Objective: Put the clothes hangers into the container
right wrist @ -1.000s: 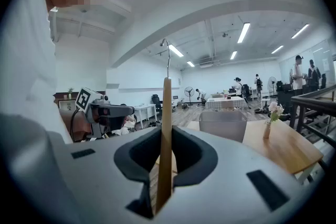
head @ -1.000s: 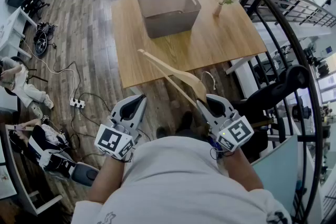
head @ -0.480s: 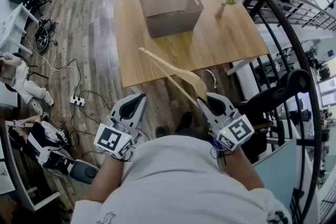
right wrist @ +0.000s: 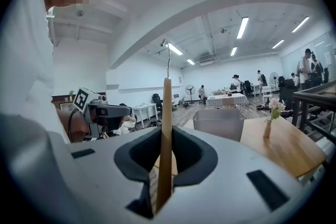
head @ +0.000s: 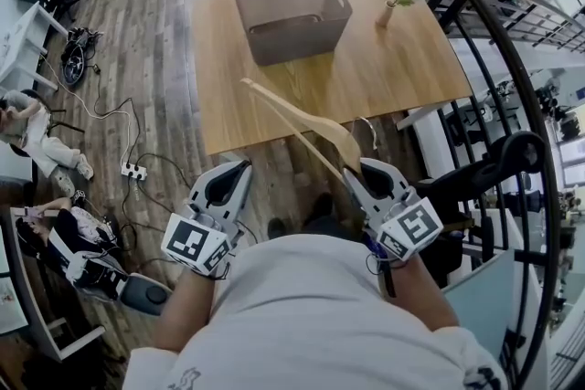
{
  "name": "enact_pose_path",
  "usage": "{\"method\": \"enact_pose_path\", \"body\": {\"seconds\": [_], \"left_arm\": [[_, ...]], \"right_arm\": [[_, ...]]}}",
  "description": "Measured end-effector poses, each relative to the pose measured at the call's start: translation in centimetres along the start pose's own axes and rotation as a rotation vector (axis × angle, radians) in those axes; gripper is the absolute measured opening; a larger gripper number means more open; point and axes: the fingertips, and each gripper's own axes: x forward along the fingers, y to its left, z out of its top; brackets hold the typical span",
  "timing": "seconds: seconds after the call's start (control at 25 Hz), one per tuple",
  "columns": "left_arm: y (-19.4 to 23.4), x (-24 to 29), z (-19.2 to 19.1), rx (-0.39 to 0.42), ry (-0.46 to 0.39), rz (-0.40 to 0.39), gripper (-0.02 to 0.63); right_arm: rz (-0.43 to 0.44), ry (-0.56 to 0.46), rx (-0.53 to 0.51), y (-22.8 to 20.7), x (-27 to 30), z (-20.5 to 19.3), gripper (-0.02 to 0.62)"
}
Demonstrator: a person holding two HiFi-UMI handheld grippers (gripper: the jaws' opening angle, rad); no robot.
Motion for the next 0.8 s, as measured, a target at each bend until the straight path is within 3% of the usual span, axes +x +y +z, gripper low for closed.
{"method": "enact_pose_path", "body": {"seconds": [0.8], "left_arm": [[-1.3,13.0,1.7,-0.008,0.037,0.12,0.006]], "right_arm": [[0.129,0.016,-0.008,-13.8,0.5,0.8,0.06]]}}
